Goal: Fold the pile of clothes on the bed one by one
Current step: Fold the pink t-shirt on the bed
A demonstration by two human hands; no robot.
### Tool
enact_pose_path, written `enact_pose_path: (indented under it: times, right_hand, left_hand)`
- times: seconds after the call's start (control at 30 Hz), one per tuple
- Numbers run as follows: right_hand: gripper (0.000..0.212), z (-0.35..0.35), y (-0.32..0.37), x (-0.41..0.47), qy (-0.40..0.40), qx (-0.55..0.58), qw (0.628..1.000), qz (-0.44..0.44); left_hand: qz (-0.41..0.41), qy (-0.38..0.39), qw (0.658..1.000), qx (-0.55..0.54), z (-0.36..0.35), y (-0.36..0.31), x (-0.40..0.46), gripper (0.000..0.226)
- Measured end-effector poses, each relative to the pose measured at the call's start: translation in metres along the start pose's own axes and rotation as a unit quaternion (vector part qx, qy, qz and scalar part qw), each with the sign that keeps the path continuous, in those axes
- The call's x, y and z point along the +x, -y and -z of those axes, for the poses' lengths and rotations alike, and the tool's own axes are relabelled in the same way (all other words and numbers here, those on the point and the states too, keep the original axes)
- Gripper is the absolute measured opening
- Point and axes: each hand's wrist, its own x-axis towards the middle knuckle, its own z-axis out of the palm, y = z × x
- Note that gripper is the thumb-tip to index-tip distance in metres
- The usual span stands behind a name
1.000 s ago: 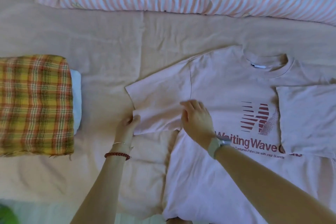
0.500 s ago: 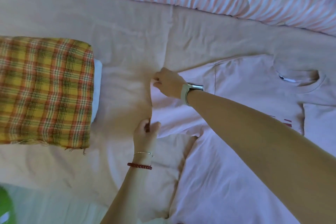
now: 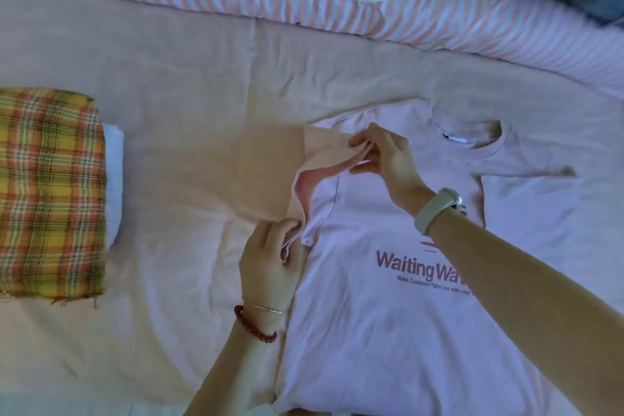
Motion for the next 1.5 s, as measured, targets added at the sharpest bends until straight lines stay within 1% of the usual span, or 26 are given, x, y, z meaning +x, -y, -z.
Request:
enact_pose_path:
  times: [0.1, 0.17, 0.23, 0.33, 0.37, 0.43, 0.5, 0.53, 0.6, 0.63, 0.7, 0.73, 0.77, 0.8, 0.87, 0.93, 1.0, 1.07, 1.1, 1.17, 1.23, 1.3, 1.33, 1.4, 1.43, 1.5]
  right_hand:
    - [0.013, 0.053, -0.026, -0.024, -0.087, -0.105, 0.99, 0.035]
    - [0.016, 0.086, -0.037, -0.04, -0.139, -0.169, 0.974, 0.056]
    - [0.019, 0.114, -0.047, -0.056, -0.176, -0.216, 0.957, 0.08]
    - [0.019, 0.146, -0.068, -0.062, -0.216, -0.242, 0.944, 0.069]
    - [0.022, 0.154, -0.077, -0.059, -0.224, -0.243, 0.943, 0.051]
    - [0.032, 0.166, -0.096, -0.049, -0.229, -0.251, 0.94, 0.013]
    - [0.039, 0.171, -0.113, -0.043, -0.217, -0.272, 0.938, -0.015]
    - [0.042, 0.17, -0.119, -0.044, -0.212, -0.297, 0.931, -0.012]
    - [0.046, 0.167, -0.131, -0.049, -0.215, -0.396, 0.891, 0.06]
    - [0.048, 0.164, -0.138, -0.054, -0.196, -0.463, 0.856, 0.119]
    - [0.049, 0.16, -0.155, -0.063, -0.121, -0.573, 0.779, 0.226]
    - [0.049, 0.157, -0.162, -0.068, -0.086, -0.588, 0.766, 0.245]
    - [0.048, 0.154, -0.166, -0.073, -0.07, -0.578, 0.776, 0.241]
    - [0.048, 0.153, -0.167, -0.076, -0.074, -0.557, 0.8, 0.212]
    - [0.052, 0.156, -0.162, -0.07, -0.132, -0.502, 0.846, 0.121]
    - [0.054, 0.163, -0.149, -0.052, -0.172, -0.441, 0.88, 0.044]
    - [0.044, 0.173, -0.135, -0.029, -0.164, -0.435, 0.885, -0.015]
    - [0.025, 0.178, -0.124, -0.012, -0.125, -0.456, 0.879, -0.054]
    - [0.022, 0.18, -0.119, -0.007, -0.111, -0.457, 0.881, -0.054]
    - [0.022, 0.184, -0.112, -0.002, -0.112, -0.424, 0.899, -0.01]
    - [0.022, 0.185, -0.105, -0.002, -0.118, -0.404, 0.905, 0.061]
    - [0.021, 0.188, -0.1, 0.004, -0.112, -0.421, 0.894, 0.099]
    - [0.02, 0.189, -0.1, 0.009, -0.11, -0.438, 0.886, 0.102]
    - [0.019, 0.193, -0.102, 0.021, -0.109, -0.461, 0.875, 0.1]
    - [0.023, 0.195, -0.104, 0.025, -0.111, -0.47, 0.87, 0.096]
    - [0.036, 0.196, -0.106, 0.025, -0.134, -0.491, 0.853, 0.119]
  left_hand:
    - [-0.116, 0.078, 0.99, 0.029, -0.022, -0.022, -0.012, 0.019]
    - [-0.164, 0.124, 0.978, 0.032, -0.04, -0.039, -0.023, 0.018]
    - [-0.184, 0.193, 0.963, 0.04, -0.059, -0.052, -0.036, 0.018]
    - [-0.181, 0.312, 0.931, 0.055, -0.081, -0.061, -0.051, 0.025]
    - [-0.184, 0.332, 0.923, 0.068, -0.086, -0.061, -0.053, 0.026]
    - [-0.175, 0.327, 0.92, 0.128, -0.092, -0.057, -0.053, 0.03]
    - [-0.132, 0.309, 0.923, 0.189, -0.095, -0.047, -0.049, 0.038]
    - [-0.117, 0.315, 0.914, 0.229, -0.096, -0.041, -0.048, 0.044]
    - [-0.117, 0.345, 0.878, 0.31, -0.096, -0.026, -0.048, 0.055]
    - [-0.117, 0.363, 0.862, 0.333, -0.096, -0.022, -0.048, 0.057]
    - [-0.103, 0.371, 0.858, 0.341, -0.097, -0.018, -0.05, 0.052]
    - [-0.091, 0.362, 0.864, 0.336, -0.098, -0.018, -0.049, 0.047]
    - [-0.08, 0.35, 0.873, 0.329, -0.099, -0.021, -0.048, 0.043]
    - [-0.076, 0.333, 0.884, 0.317, -0.101, -0.025, -0.044, 0.04]
    - [-0.096, 0.295, 0.902, 0.302, -0.106, -0.031, -0.034, 0.039]
    - [-0.137, 0.279, 0.902, 0.3, -0.116, -0.037, -0.021, 0.039]
    - [-0.168, 0.276, 0.898, 0.298, -0.13, -0.042, -0.004, 0.041]
    - [-0.189, 0.28, 0.892, 0.301, -0.147, -0.05, 0.02, 0.043]
    - [-0.205, 0.283, 0.886, 0.306, -0.155, -0.053, 0.034, 0.043]
    - [-0.229, 0.291, 0.873, 0.317, -0.17, -0.062, 0.062, 0.046]
    - [-0.2, 0.306, 0.87, 0.332, -0.182, -0.068, 0.09, 0.055]
    - [-0.156, 0.311, 0.865, 0.361, -0.191, -0.069, 0.114, 0.057]
    - [-0.15, 0.309, 0.86, 0.377, -0.193, -0.067, 0.123, 0.053]
    - [-0.158, 0.293, 0.856, 0.395, -0.193, -0.061, 0.137, 0.034]
    - [-0.161, 0.275, 0.862, 0.395, -0.192, -0.058, 0.142, 0.026]
    - [-0.147, 0.237, 0.879, 0.387, -0.191, -0.054, 0.149, 0.022]
